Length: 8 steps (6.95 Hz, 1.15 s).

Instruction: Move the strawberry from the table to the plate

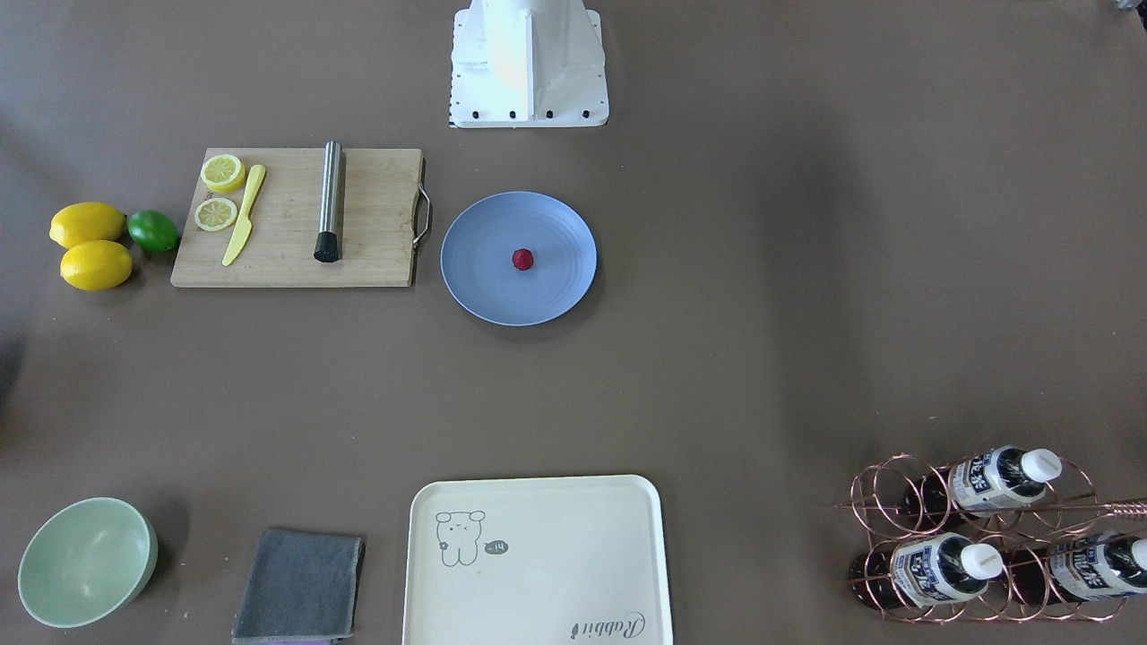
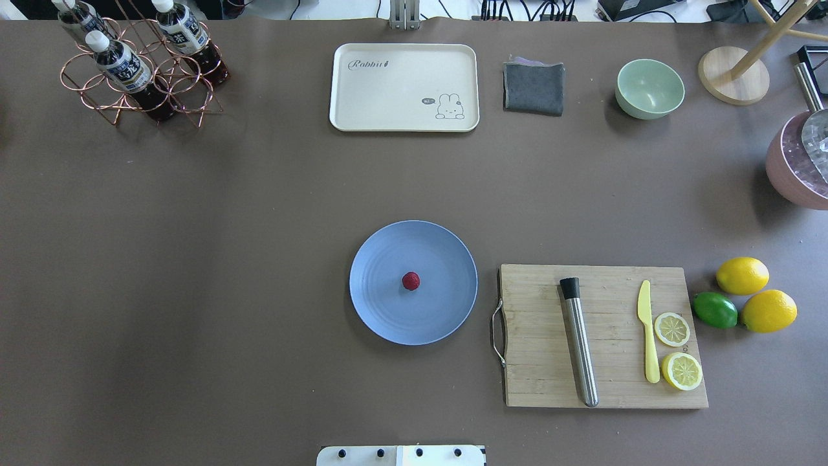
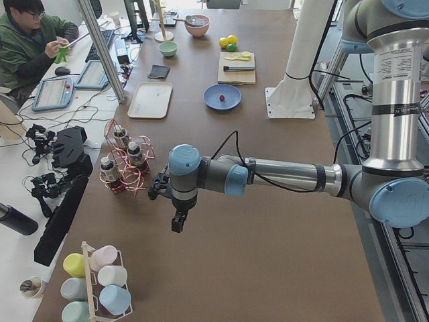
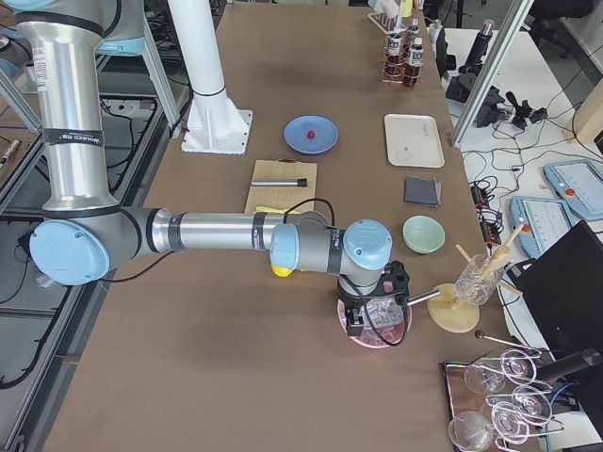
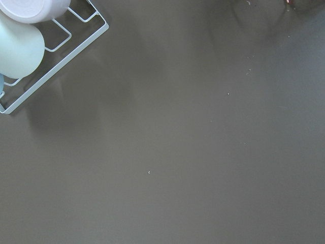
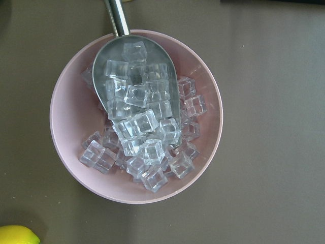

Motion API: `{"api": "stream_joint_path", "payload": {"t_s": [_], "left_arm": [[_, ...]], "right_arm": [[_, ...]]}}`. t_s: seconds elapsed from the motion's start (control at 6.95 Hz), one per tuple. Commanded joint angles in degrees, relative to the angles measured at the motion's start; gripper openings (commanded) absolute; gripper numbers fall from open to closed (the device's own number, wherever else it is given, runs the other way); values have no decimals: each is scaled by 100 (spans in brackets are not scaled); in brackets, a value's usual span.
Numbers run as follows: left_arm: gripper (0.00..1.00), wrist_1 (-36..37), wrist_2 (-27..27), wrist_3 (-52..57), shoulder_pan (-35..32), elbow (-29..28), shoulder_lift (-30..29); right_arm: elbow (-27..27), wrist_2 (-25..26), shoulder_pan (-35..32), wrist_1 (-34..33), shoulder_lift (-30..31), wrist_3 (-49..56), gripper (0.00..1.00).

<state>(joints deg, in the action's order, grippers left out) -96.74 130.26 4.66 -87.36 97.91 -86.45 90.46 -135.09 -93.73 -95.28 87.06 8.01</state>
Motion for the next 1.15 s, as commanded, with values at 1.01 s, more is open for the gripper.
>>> {"api": "stream_joint_path", "payload": {"t_s": [1.01], "left_arm": [[98, 6, 8, -17, 0, -44, 31]], "right_arm": [[41, -9, -5, 1, 39, -36, 100]]}}
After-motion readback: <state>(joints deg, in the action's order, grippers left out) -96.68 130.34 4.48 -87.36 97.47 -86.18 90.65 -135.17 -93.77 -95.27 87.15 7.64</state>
